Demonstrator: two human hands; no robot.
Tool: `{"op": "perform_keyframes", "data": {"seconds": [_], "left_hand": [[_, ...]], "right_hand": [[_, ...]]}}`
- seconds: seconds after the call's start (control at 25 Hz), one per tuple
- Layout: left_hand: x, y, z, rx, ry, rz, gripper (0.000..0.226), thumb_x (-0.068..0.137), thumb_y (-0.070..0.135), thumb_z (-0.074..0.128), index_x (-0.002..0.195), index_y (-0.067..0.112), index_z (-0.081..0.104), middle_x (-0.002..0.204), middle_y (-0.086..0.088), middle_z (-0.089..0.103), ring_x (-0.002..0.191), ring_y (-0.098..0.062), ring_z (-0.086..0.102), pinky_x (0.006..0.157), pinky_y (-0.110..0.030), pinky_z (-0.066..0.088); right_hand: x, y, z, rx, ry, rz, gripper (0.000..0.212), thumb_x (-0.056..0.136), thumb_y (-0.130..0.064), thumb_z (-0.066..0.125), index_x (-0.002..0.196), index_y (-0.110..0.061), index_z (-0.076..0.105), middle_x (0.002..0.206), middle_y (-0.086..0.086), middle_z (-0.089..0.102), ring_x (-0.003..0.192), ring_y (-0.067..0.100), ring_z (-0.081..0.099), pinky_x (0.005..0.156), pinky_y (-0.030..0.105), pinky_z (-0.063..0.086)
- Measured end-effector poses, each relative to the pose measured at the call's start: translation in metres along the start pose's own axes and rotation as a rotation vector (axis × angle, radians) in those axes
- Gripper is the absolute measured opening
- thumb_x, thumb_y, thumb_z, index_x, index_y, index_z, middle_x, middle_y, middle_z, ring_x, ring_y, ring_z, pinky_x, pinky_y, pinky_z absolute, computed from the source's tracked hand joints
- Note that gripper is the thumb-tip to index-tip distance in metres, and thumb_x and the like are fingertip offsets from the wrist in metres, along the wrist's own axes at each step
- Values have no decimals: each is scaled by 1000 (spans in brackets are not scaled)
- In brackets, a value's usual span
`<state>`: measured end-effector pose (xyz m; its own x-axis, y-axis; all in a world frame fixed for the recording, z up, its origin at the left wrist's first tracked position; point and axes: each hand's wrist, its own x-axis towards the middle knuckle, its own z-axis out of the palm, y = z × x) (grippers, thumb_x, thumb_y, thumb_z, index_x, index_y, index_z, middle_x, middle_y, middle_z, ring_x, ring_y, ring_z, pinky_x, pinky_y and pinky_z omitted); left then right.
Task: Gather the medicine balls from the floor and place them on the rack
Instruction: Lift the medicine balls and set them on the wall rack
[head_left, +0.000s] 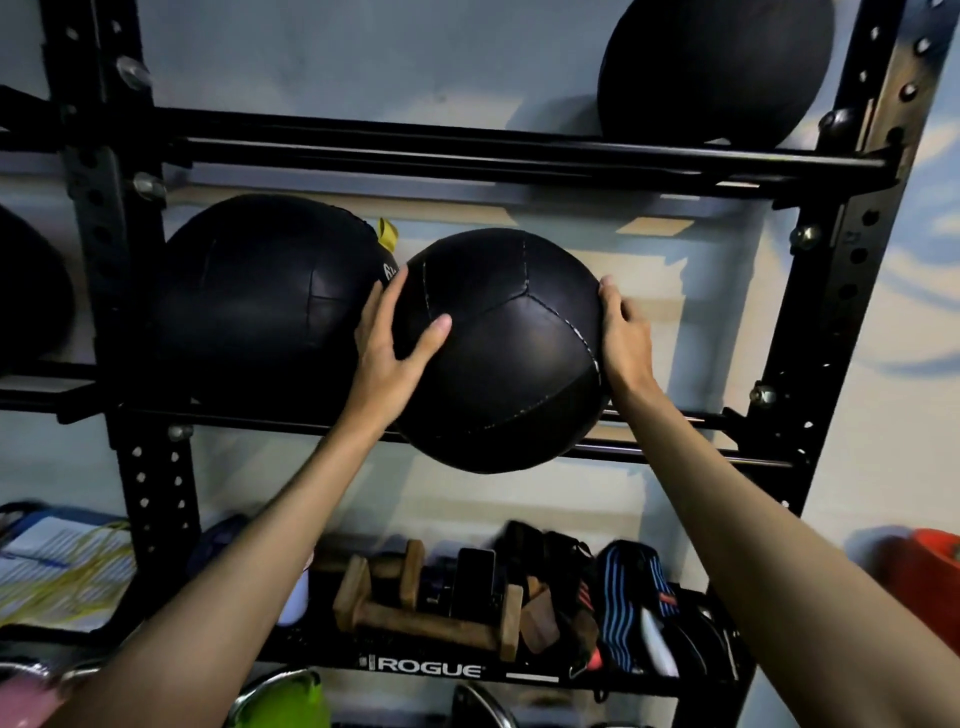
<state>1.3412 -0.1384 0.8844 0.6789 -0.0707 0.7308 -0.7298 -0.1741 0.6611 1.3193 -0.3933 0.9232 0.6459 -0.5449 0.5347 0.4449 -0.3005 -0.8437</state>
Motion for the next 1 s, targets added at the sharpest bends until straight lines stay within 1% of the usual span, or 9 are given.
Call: {"op": "perform_keyframes", "data": {"seconds": [0.12, 0.28, 0.32, 0.4, 0.48, 0.56, 0.68, 0.84, 1.0], "left_hand": [[25, 0, -3, -28, 20, -72, 69, 86, 67, 58, 147, 53, 31, 161, 4, 22, 148, -17, 22, 120, -49, 26], [47, 3, 5, 51, 81, -92, 63, 91, 60, 56, 148, 39, 41, 151, -2, 38, 141, -19, 36, 112, -32, 32], [48, 5, 9, 105, 126, -63, 60, 92, 61, 55, 146, 37, 45, 146, -3, 42, 139, -21, 38, 109, -32, 33], [43, 6, 18, 249, 238, 52, 53, 94, 58, 51, 140, 31, 51, 137, -3, 46, 132, -21, 41, 108, -39, 38], [31, 0, 28, 387, 282, 185, 52, 96, 54, 51, 140, 27, 51, 138, -4, 46, 131, -22, 41, 106, -45, 41], [21, -9, 38, 468, 204, 253, 58, 96, 54, 49, 147, 28, 43, 150, -7, 37, 140, -24, 32, 109, -45, 35], [25, -20, 46, 480, 52, 190, 65, 96, 61, 42, 154, 37, 26, 163, -5, 18, 150, -28, 15, 114, -50, 28], [61, -13, 52, 457, -53, -48, 63, 98, 60, 38, 155, 42, 20, 166, -4, 11, 152, -30, 9, 118, -53, 25], [81, -15, 65, 492, -164, -223, 63, 100, 60, 32, 157, 41, 12, 167, -6, 4, 153, -30, 3, 120, -55, 19]], "right_hand": [[-10, 11, 3, -2, 14, -121, 45, 100, -50, 43, 130, -20, 57, 126, -3, 62, 120, 13, 55, 111, 39, 40], [-31, 30, 16, -144, 17, -419, 52, 102, -47, 38, 149, -25, 37, 151, -1, 40, 143, 12, 32, 119, 30, 23], [-32, 32, 19, -183, 27, -451, 53, 102, -48, 37, 150, -26, 34, 154, 0, 36, 145, 12, 28, 120, 30, 21], [-28, 31, 20, -223, 39, -451, 54, 102, -52, 33, 151, -29, 33, 155, -1, 34, 145, 12, 27, 120, 31, 21], [-20, 33, 17, -252, 22, -406, 54, 101, -56, 28, 151, -34, 31, 155, -2, 35, 145, 16, 29, 120, 34, 22], [-7, 32, 14, -272, 17, -300, 55, 102, -57, 25, 152, -36, 29, 154, 1, 36, 144, 23, 31, 118, 37, 23], [5, 28, 17, -272, 16, -134, 57, 103, -55, 27, 155, -31, 26, 152, 12, 35, 143, 32, 31, 118, 41, 24], [-8, 47, 20, -376, -79, -264, 64, 100, -57, 37, 156, -34, 18, 160, 5, 23, 147, 28, 25, 121, 41, 22], [13, 51, 8, -459, -214, -188, 69, 101, -51, 44, 159, -28, 14, 165, 4, 16, 150, 27, 23, 123, 39, 20]]}}
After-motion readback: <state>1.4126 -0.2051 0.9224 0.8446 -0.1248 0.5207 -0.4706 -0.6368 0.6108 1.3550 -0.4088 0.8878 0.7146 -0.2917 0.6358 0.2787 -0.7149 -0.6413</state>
